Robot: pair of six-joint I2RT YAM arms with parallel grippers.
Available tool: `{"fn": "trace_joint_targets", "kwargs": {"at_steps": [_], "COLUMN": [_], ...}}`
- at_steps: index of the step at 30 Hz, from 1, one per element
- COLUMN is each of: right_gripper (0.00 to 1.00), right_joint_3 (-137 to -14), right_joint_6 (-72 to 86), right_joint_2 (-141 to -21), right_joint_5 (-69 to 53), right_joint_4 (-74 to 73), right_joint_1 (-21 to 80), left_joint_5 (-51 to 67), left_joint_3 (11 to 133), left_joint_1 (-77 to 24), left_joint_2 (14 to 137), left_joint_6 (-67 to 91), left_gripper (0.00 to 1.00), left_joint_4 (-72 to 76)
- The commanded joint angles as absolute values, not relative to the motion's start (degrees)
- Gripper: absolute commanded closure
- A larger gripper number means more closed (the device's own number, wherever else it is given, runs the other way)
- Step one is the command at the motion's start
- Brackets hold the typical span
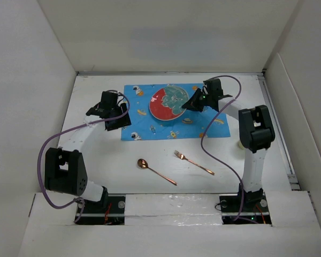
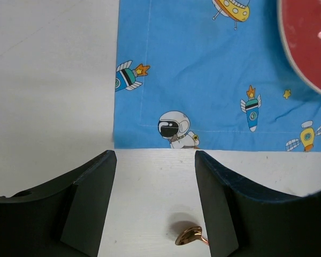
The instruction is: Set the dinner table for one person
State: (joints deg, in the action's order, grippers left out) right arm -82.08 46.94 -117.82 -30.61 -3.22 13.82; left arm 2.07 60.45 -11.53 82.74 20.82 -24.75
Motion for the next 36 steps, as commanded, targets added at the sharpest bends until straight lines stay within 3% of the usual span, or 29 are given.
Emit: {"fn": "trace_joint_targets", "kwargs": {"at_steps": [1, 10, 11, 12, 13, 14, 17, 21, 25, 27, 28, 29, 36], "right_gripper": [1.00, 1.00, 0.95, 0.84, 0.83, 0.72, 0.56, 0.45, 0.41, 0.50, 0.64, 1.00, 1.00], "right_joint_3": [-88.07, -84.29, -84.11, -83.94, -84.11, -84.46, -85.43, -88.85, -92.89, -94.48, -94.48, -94.22, -79.56], "right_joint_6": [47.72, 47.55, 47.29, 46.59, 46.15, 45.62, 43.34, 40.52, 37.54, 36.31, 35.08, 34.55, 33.66], "right_joint_2": [-116.45, -116.54, -116.72, -116.98, -116.98, -117.16, -116.72, -115.05, -110.76, -108.64, -107.24, -103.66, -78.72], "right_joint_5": [-36.83, -31.65, -30.86, -30.15, -29.54, -28.75, -25.23, -18.49, -12.66, -9.25, -8.10, -6.87, 11.30], "right_joint_4": [2.11, 0.36, 0.26, -2.61, -3.68, -5.08, -9.48, -17.72, -24.42, -28.64, -29.61, -30.32, -37.50], "right_joint_1": [13.62, 13.01, 13.01, 13.01, 13.01, 13.01, 14.32, 15.82, 16.44, 16.44, 16.44, 16.44, 11.08], "left_joint_5": [1.14, 2.55, 2.37, 2.03, 1.76, 1.67, 0.88, 0.62, 1.49, 4.37, 5.44, 6.58, 11.85], "left_joint_3": [59.50, 58.54, 58.10, 57.66, 57.74, 57.83, 59.23, 68.87, 74.52, 74.97, 74.54, 74.01, 70.85], "left_joint_1": [-11.60, -11.60, -11.60, -11.60, -11.60, -11.60, -11.60, -11.60, -11.60, -11.60, -11.60, -11.60, -11.60], "left_joint_2": [82.00, 81.74, 81.91, 82.44, 82.44, 82.70, 82.44, 82.27, 80.51, 79.02, 78.40, 77.35, 75.32], "left_joint_6": [21.71, 21.53, 21.45, 21.36, 21.36, 21.27, 21.01, 19.52, 18.72, 18.89, 18.98, 19.25, 18.90], "left_gripper": [0.42, 0.42, 0.42, 0.42, 0.42, 0.42, 0.43, 0.48, 0.65, 0.78, 0.95, 1.00, 1.00], "left_joint_4": [-20.66, -20.30, -20.13, -19.95, -19.95, -19.95, -19.86, -23.36, -23.55, -22.51, -21.89, -21.36, -23.19]}}
